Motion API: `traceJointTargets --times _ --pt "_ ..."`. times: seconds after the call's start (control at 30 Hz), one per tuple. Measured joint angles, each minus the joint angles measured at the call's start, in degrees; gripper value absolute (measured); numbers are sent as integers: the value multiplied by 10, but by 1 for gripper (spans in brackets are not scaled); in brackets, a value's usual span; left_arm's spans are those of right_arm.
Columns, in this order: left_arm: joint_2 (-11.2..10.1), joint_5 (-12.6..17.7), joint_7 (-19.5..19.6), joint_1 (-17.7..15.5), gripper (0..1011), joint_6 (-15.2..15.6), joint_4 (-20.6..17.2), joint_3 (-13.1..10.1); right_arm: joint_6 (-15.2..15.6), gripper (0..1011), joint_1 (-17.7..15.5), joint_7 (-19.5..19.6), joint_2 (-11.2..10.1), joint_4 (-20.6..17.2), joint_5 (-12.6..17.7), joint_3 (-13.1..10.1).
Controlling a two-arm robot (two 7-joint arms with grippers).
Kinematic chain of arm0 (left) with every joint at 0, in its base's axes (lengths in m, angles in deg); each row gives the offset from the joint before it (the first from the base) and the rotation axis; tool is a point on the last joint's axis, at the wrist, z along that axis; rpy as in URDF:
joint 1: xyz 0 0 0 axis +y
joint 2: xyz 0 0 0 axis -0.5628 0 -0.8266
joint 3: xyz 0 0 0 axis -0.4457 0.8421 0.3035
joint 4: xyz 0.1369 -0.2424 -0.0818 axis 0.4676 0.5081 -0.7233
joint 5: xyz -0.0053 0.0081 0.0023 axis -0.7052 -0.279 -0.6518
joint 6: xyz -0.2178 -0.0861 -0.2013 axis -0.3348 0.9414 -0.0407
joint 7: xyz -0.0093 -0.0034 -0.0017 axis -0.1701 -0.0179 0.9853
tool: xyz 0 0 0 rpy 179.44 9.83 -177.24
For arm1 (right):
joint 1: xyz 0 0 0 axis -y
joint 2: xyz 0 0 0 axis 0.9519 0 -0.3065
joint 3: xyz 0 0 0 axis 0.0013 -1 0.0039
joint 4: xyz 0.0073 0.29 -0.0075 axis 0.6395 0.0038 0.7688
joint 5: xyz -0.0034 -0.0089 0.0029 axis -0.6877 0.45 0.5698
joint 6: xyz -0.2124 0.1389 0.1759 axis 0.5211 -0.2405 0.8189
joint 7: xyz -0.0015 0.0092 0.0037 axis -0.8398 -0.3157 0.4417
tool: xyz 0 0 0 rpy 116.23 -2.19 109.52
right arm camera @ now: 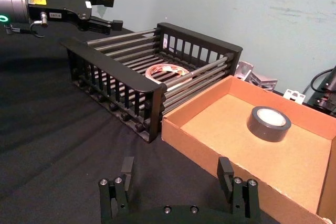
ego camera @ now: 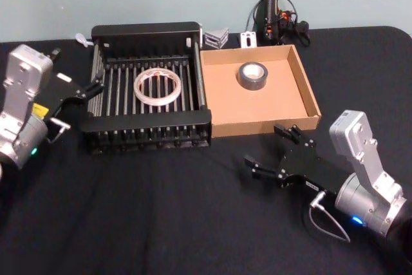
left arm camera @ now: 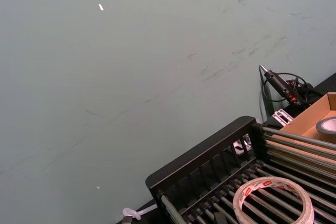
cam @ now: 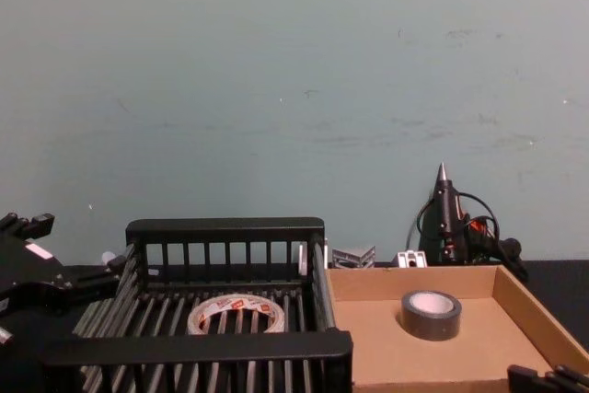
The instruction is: Pick up the white tape and place it into the black box , Pick up the silver tape and place it into the brown box.
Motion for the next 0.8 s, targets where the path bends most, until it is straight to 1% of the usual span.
traceJointTargets --times 0.8 --pt "0 0 0 0 1001 0 0 0 0 1002 0 0 0 0 0 0"
